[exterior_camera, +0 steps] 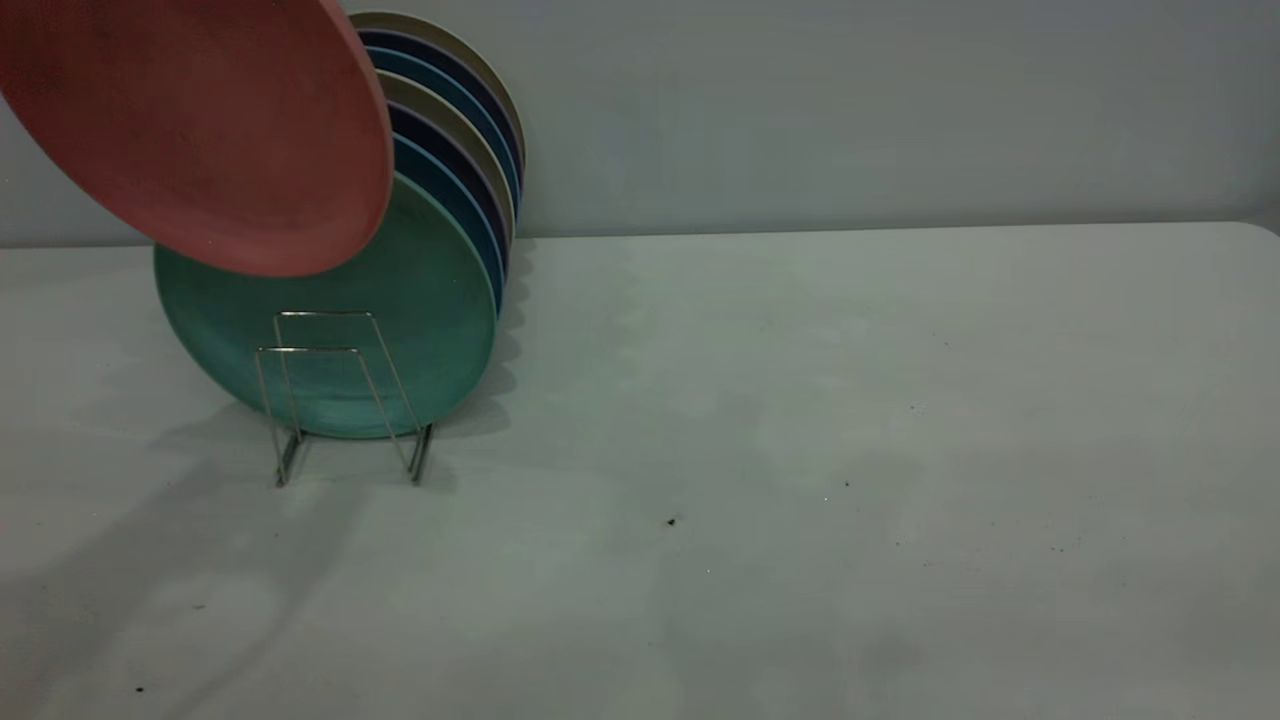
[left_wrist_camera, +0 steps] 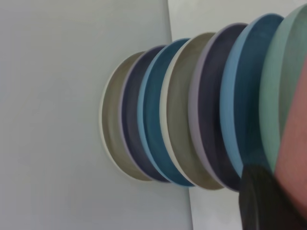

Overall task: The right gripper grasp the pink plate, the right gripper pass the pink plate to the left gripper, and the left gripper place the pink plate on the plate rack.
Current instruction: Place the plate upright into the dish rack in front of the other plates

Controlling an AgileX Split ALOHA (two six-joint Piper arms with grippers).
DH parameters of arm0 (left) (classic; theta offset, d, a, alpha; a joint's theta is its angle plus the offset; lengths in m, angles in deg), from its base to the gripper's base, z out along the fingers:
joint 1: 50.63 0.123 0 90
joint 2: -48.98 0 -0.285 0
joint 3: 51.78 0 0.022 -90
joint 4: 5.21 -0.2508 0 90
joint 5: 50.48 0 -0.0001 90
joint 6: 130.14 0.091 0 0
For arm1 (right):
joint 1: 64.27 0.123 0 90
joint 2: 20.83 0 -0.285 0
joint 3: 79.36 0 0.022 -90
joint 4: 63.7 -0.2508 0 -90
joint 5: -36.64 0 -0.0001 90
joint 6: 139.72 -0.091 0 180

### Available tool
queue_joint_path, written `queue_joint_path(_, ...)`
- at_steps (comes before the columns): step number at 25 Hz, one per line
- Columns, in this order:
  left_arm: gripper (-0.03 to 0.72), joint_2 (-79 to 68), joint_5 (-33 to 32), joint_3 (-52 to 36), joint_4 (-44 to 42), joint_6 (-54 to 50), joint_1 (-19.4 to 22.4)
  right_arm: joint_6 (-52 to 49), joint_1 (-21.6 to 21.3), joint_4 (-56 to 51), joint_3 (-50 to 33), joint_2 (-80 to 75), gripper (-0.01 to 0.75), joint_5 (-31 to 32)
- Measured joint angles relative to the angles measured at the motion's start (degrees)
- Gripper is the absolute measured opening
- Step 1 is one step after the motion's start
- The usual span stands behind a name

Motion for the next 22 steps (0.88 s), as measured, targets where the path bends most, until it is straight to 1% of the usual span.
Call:
queue_joint_path(6,0.054,-2.42,1.93,-0.18,0.26,0.11,0.00,-3.55,0.00,4.10,-5.04,9.29,0.357,0.00)
queue_joint_path(11,0.054,-2.62,4.68,-3.48,1.45,0.11,0.00,-4.53,0.00,4.79,-6.12,14.45,0.357,-2.89)
queue_joint_path(17,0.054,-2.62,10.73,-7.60,1.87,0.11,0.00,-5.94,0.00,5.48,-7.01,15.60,0.357,-4.63)
queue_joint_path(22,0.054,-2.62,11.60,-8.02,4.73,0.16,0.00,-6.49,0.00,6.00,-7.01,15.60,0.357,-4.89)
